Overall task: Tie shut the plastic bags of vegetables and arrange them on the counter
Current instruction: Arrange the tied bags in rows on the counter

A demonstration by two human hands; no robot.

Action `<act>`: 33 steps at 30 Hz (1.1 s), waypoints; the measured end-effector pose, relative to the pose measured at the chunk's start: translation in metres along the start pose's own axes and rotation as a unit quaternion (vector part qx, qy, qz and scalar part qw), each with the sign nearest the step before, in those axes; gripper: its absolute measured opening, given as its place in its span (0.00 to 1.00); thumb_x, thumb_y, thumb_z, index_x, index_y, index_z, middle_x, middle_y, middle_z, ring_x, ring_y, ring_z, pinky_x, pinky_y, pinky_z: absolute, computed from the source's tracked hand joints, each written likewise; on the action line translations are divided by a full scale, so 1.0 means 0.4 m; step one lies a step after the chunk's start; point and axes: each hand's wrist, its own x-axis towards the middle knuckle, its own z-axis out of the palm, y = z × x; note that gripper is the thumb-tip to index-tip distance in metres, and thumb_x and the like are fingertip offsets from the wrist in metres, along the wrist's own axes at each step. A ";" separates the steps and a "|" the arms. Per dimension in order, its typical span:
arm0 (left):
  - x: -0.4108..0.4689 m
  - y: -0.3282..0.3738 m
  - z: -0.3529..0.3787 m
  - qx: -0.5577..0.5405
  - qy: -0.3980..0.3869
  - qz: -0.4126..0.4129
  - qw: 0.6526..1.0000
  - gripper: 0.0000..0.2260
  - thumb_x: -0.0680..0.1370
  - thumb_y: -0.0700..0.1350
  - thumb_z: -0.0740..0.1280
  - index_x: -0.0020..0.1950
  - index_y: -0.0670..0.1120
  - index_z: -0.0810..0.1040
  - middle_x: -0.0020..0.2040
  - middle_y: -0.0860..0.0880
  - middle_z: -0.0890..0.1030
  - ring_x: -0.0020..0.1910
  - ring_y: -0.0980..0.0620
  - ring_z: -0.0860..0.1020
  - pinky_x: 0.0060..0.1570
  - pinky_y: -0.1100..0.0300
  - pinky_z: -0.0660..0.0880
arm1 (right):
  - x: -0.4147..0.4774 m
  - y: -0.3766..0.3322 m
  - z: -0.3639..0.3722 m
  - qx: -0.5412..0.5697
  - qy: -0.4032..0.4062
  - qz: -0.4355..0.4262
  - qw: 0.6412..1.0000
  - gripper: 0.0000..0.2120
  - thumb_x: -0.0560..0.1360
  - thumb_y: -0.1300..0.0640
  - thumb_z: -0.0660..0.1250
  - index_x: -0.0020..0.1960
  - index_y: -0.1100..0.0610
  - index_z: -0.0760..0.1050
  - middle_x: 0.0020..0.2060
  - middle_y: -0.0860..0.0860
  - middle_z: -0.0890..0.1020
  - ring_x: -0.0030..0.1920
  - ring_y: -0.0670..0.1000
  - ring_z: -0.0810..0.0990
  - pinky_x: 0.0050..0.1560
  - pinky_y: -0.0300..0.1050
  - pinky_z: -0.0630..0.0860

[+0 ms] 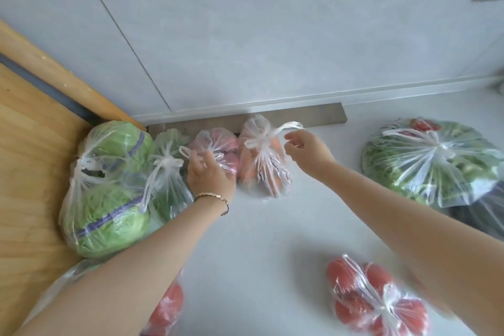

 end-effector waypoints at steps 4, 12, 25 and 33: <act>-0.197 0.096 0.044 -0.017 -0.167 0.245 0.955 0.20 0.72 0.40 0.64 0.64 0.40 0.66 0.66 0.41 0.65 0.66 0.43 0.65 0.65 0.50 0.65 | -0.153 0.177 -0.185 -0.157 -0.003 0.017 0.988 0.10 0.75 0.59 0.61 0.54 0.58 0.77 0.49 0.52 0.80 0.48 0.53 0.77 0.46 0.39 0.70; -0.529 0.279 0.200 0.176 -0.335 0.473 0.796 0.19 0.75 0.50 0.63 0.62 0.44 0.68 0.62 0.44 0.71 0.63 0.42 0.69 0.62 0.49 0.65 | -0.417 0.506 -0.357 -0.423 -0.074 0.191 0.883 0.32 0.68 0.36 0.64 0.68 0.48 0.62 0.65 0.53 0.63 0.66 0.57 0.61 0.65 0.54 0.66; -0.630 0.288 0.249 0.337 -0.293 0.535 0.717 0.13 0.78 0.37 0.56 0.63 0.39 0.67 0.60 0.38 0.73 0.60 0.39 0.70 0.58 0.48 0.65 | -0.496 0.577 -0.361 -0.620 -0.112 -0.064 0.774 0.18 0.72 0.50 0.62 0.61 0.53 0.72 0.60 0.48 0.71 0.61 0.52 0.67 0.59 0.43 0.66; -0.605 0.235 0.191 0.173 -0.303 0.416 0.839 0.13 0.74 0.36 0.60 0.58 0.39 0.72 0.50 0.35 0.79 0.50 0.36 0.78 0.44 0.51 0.71 | -0.499 0.510 -0.309 -0.602 -0.156 -0.002 0.783 0.14 0.77 0.48 0.56 0.55 0.54 0.74 0.49 0.48 0.79 0.56 0.50 0.75 0.42 0.40 0.68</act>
